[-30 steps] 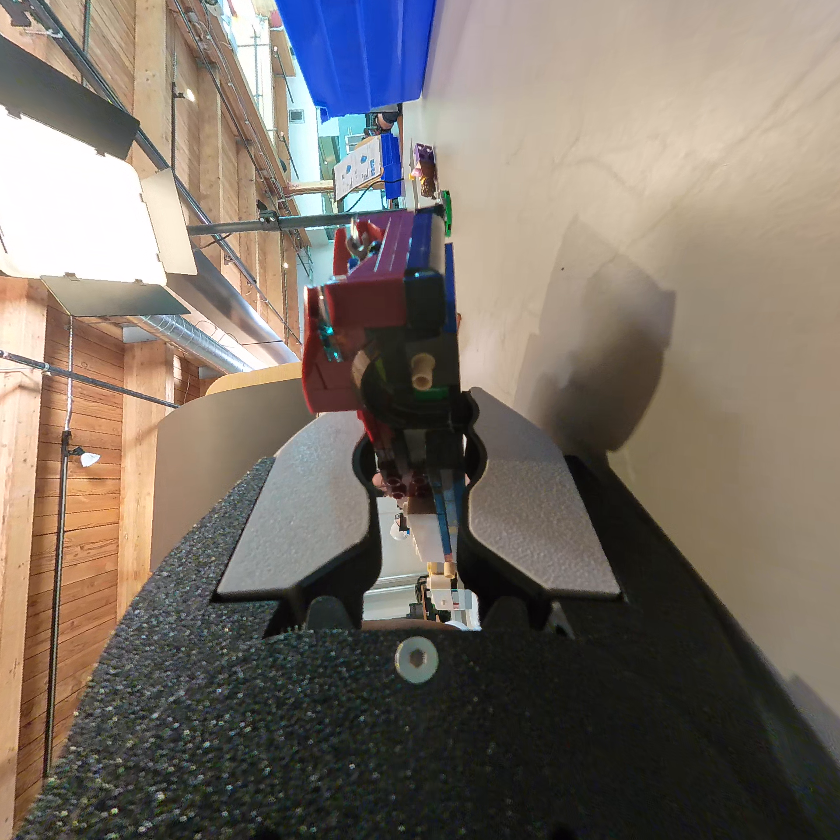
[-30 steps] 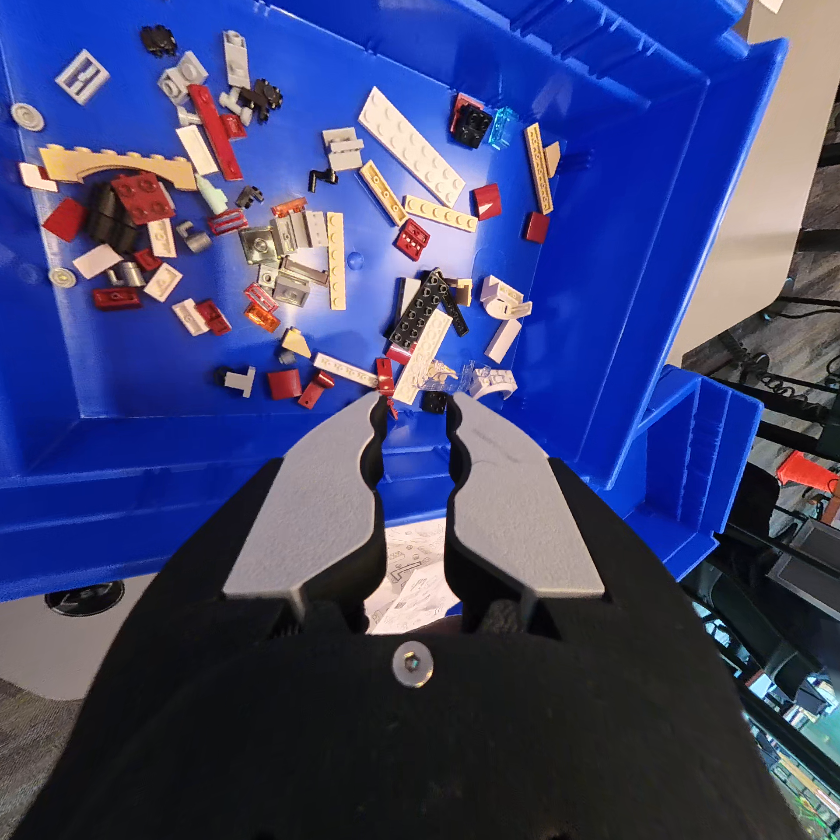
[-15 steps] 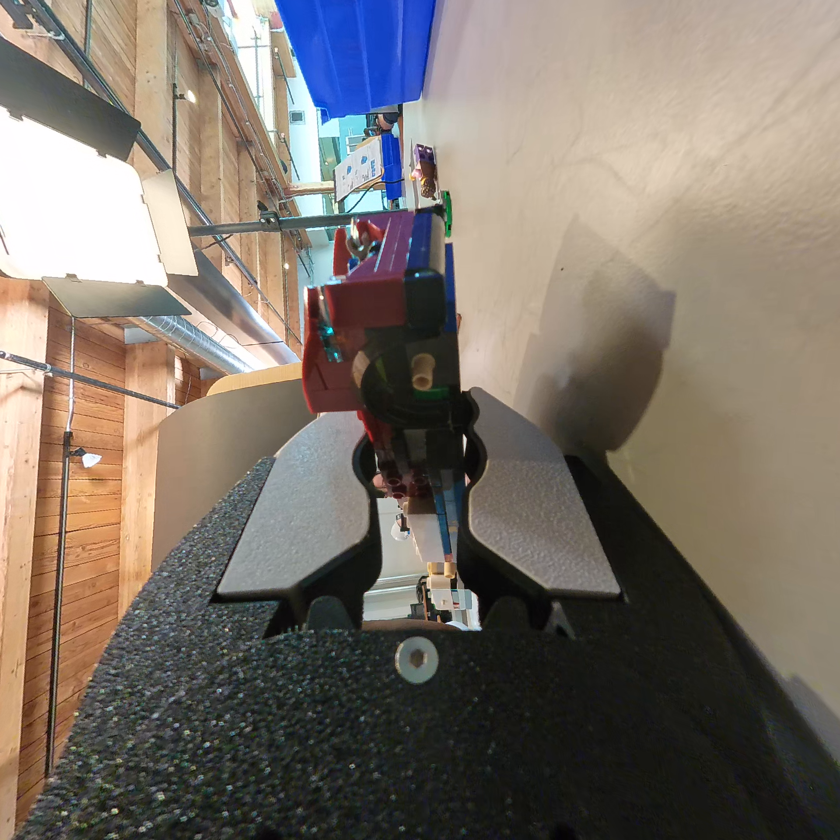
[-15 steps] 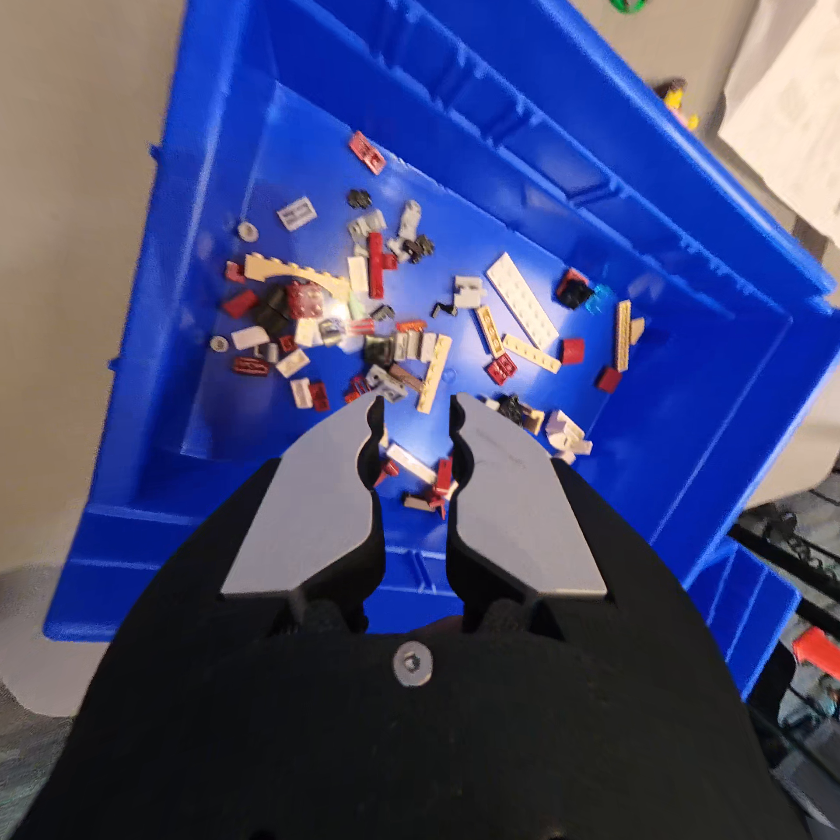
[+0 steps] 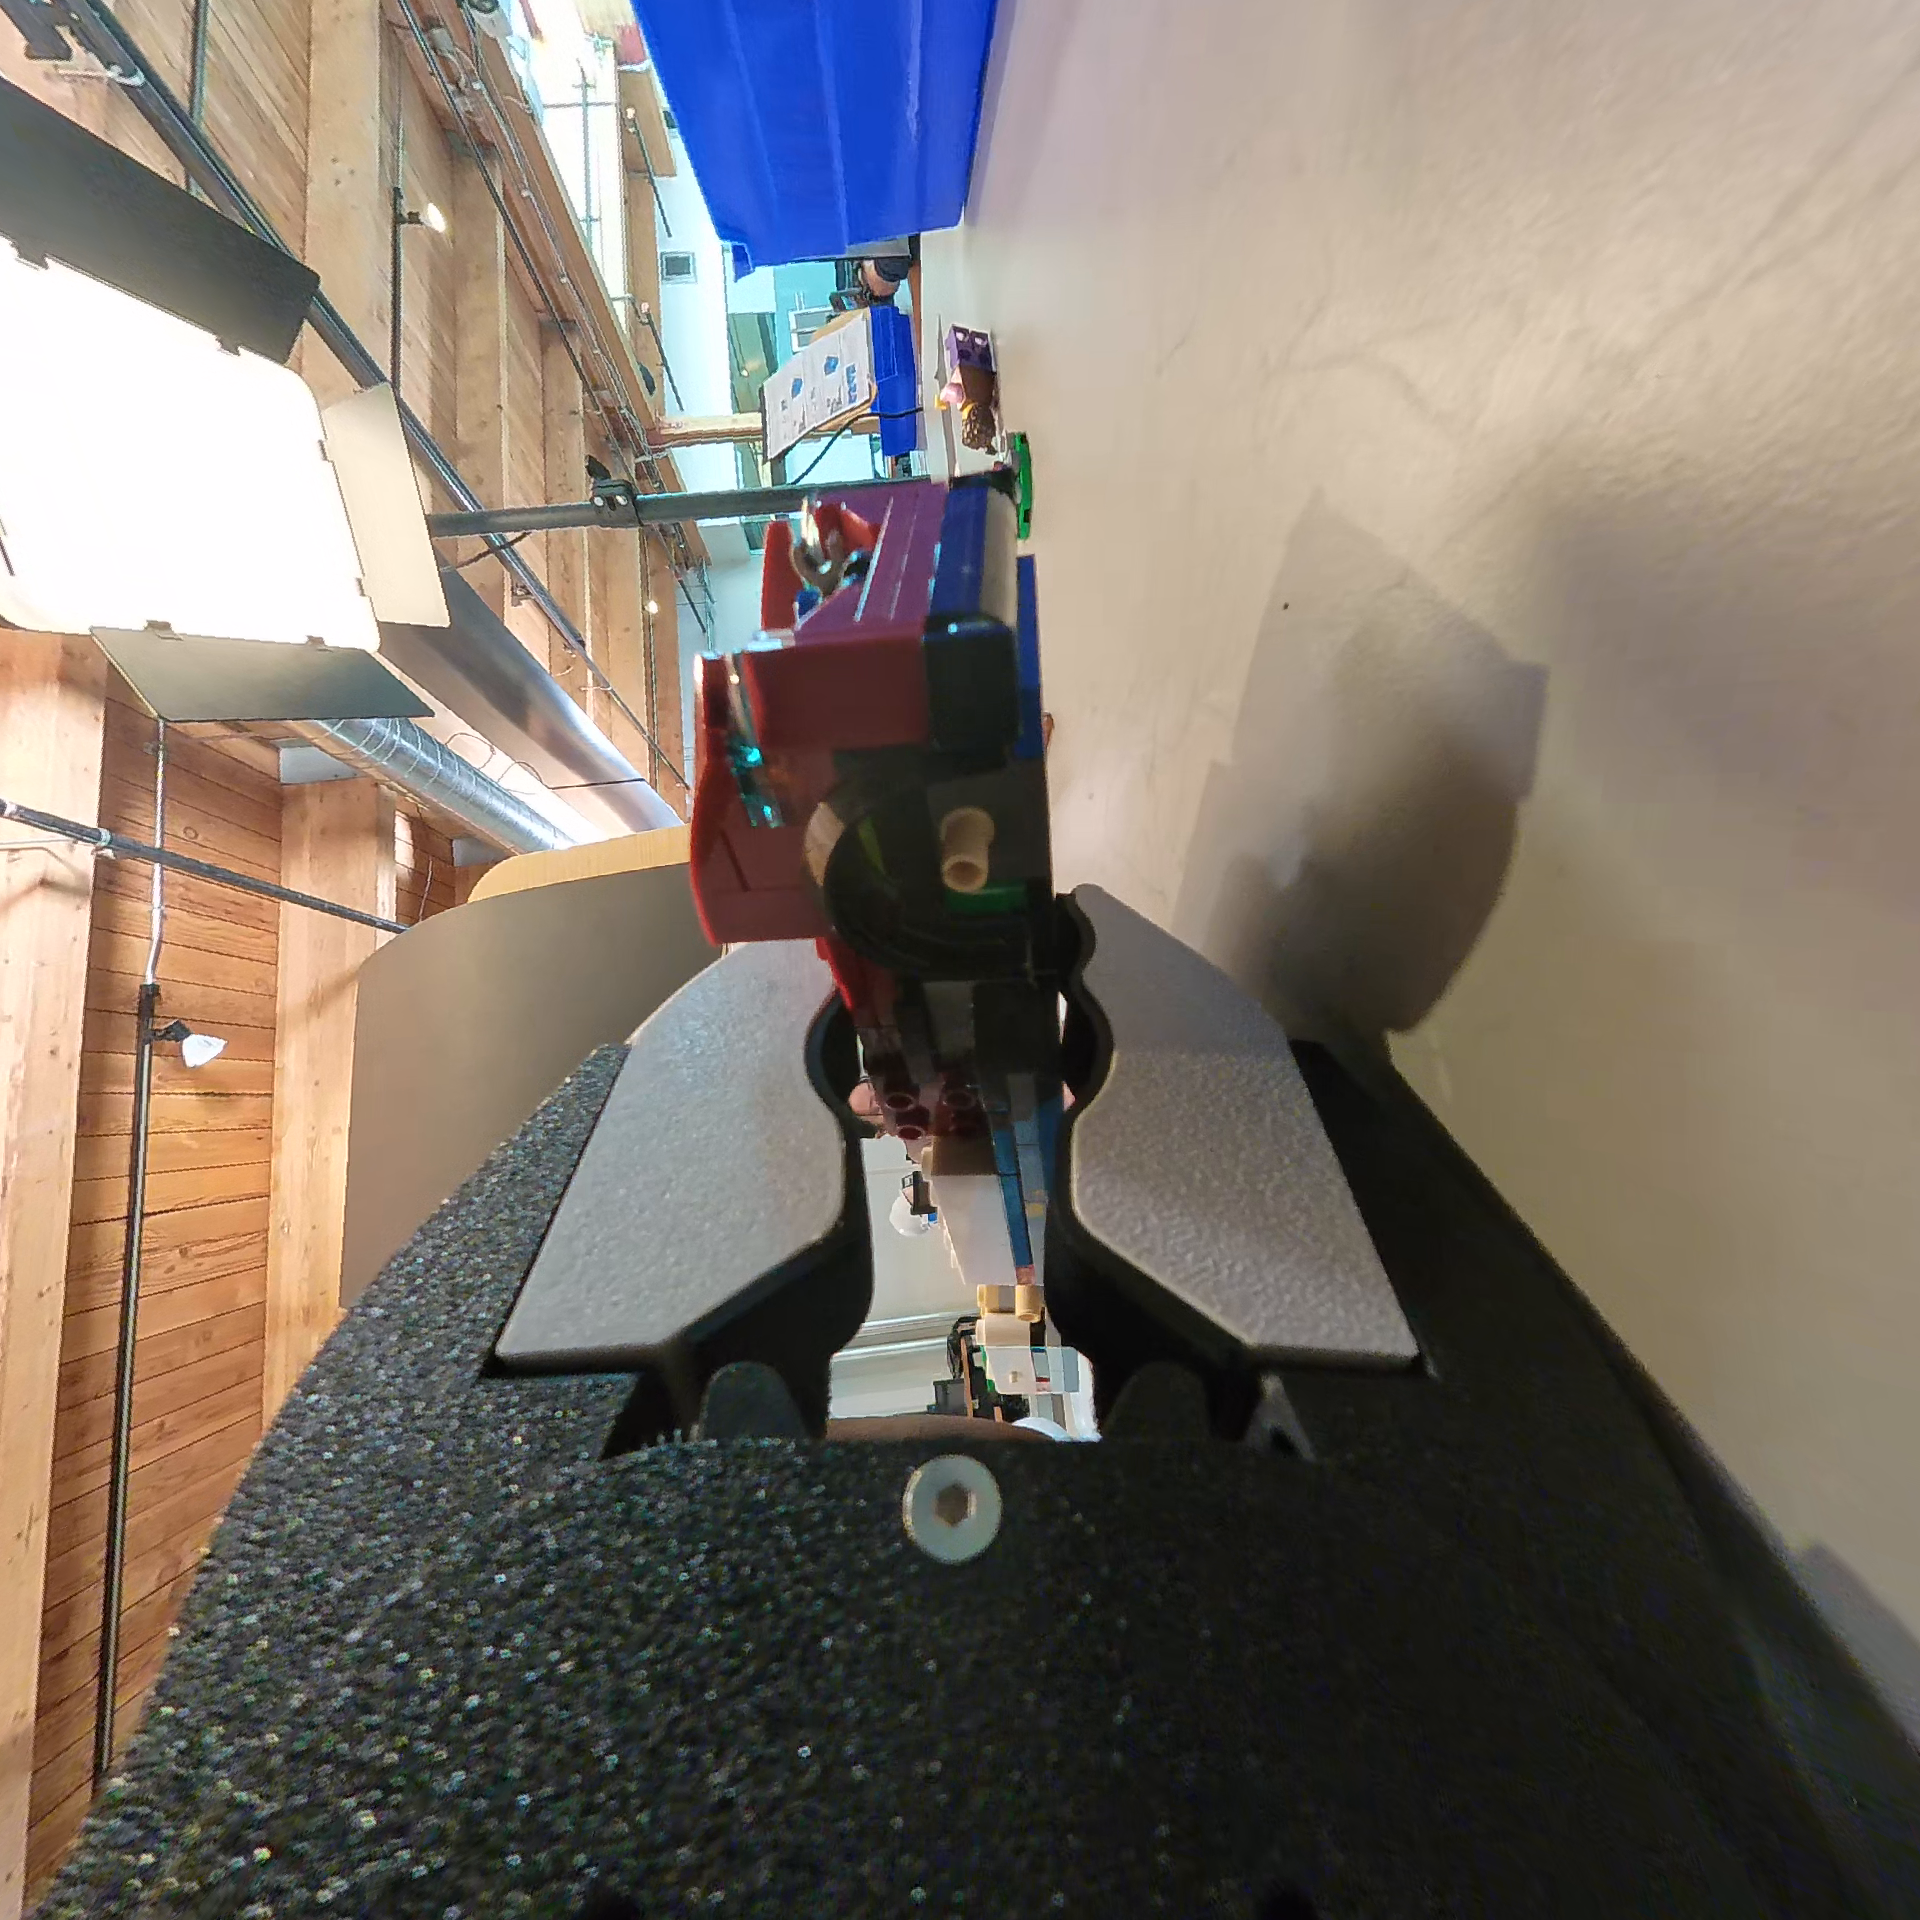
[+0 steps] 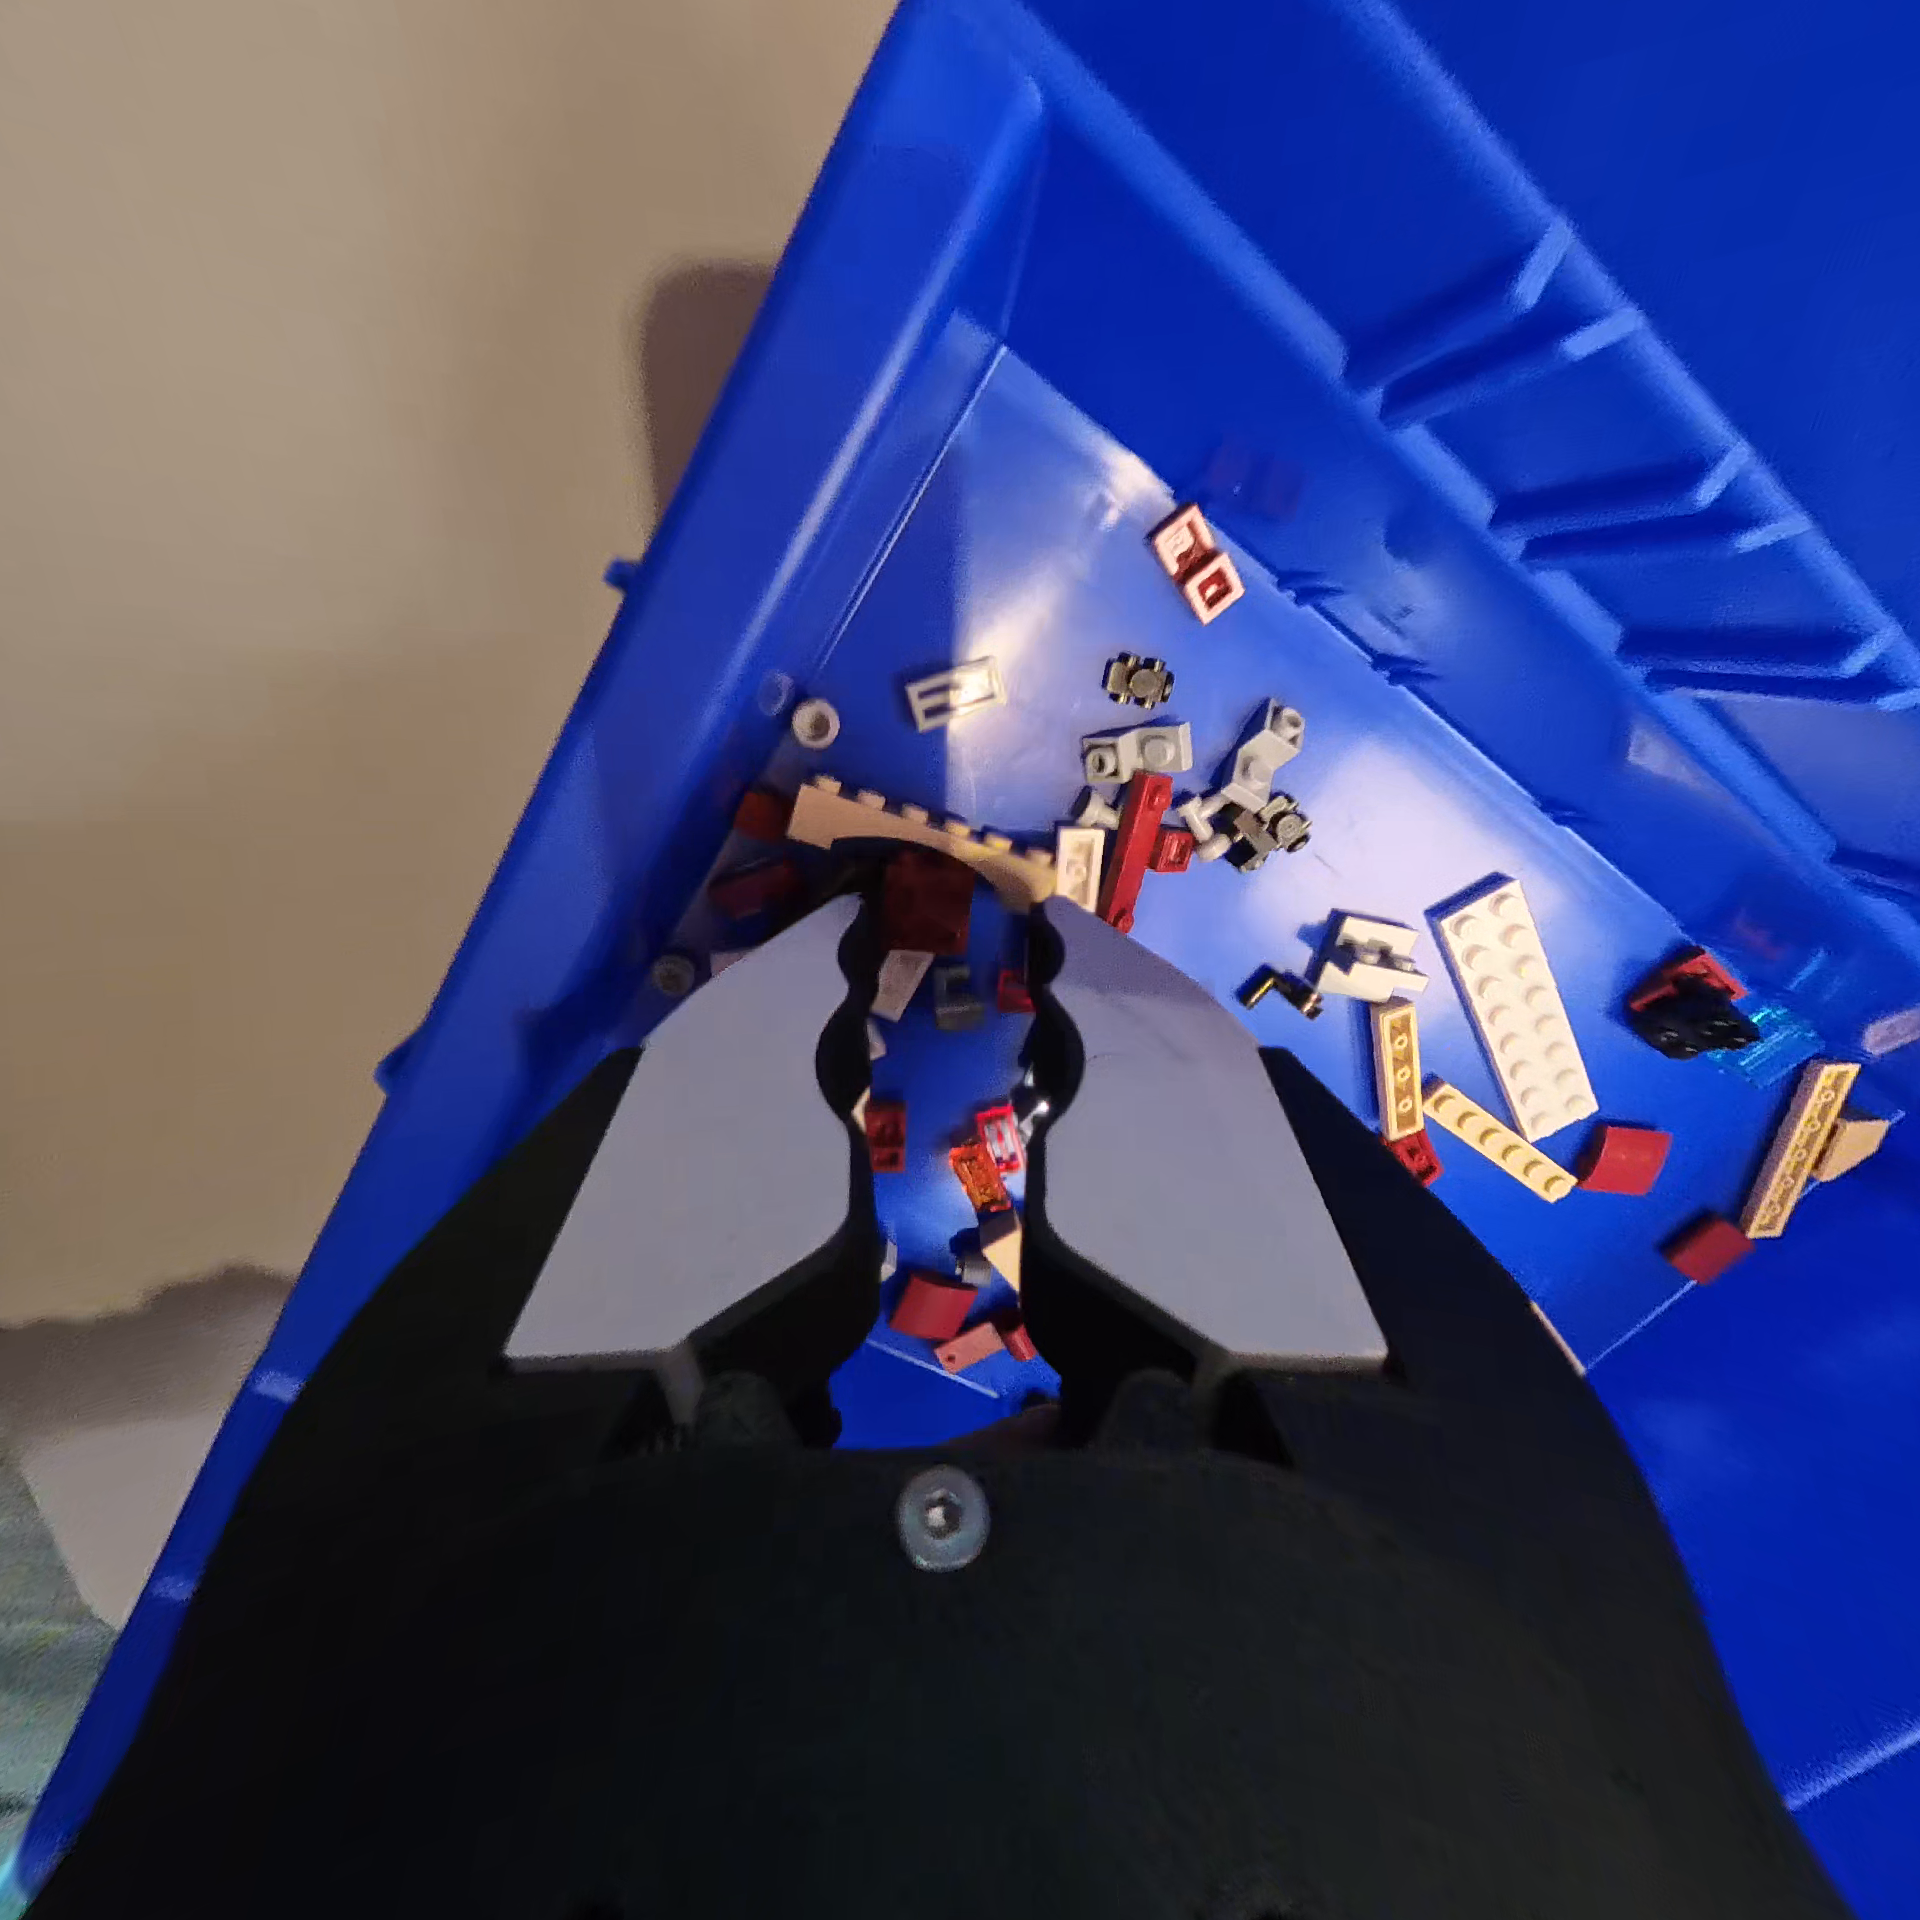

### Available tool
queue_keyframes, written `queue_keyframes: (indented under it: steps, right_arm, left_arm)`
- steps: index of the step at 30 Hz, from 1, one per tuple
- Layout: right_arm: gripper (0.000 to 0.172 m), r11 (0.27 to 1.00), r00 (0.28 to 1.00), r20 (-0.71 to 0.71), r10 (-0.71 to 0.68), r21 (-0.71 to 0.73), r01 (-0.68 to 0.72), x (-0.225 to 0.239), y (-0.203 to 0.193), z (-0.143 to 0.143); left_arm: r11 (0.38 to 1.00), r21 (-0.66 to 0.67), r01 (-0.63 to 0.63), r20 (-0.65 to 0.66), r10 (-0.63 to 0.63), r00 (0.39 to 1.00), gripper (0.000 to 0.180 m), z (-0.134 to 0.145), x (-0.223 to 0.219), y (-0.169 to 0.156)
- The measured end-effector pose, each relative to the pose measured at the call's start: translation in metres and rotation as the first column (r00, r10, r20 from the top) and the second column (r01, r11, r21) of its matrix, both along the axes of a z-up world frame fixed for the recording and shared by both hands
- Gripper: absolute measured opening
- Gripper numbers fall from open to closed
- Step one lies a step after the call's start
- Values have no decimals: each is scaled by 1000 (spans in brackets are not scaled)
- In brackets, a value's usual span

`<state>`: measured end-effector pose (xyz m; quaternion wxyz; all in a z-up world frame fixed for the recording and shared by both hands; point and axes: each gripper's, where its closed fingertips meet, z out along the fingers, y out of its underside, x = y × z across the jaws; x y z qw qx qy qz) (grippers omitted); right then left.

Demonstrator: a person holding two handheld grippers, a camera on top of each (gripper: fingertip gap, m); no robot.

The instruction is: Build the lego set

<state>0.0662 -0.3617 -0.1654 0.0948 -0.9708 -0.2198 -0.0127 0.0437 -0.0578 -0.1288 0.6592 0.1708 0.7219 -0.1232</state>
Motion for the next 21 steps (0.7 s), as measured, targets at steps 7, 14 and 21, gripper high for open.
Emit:
queue_keyframes:
  steps: [7,14,21]
  right_arm:
    - [28,995,987,135,-86,-40,93,36,-10,0]
    - [20,997,995,-84,-54,-59,49,-9,-7,13]
    - [25,986,986,-128,-110,-142,92,-14,-11,-2]
  left_arm:
    - [1000,-1,3,-3,-3,1000,36,0,-1,1]
    - [1000,-3,9,-7,-9,1000,36,-1,-3,1]
    - [1000,-3,19,-10,-19,1000,37,-2,-5,-1]
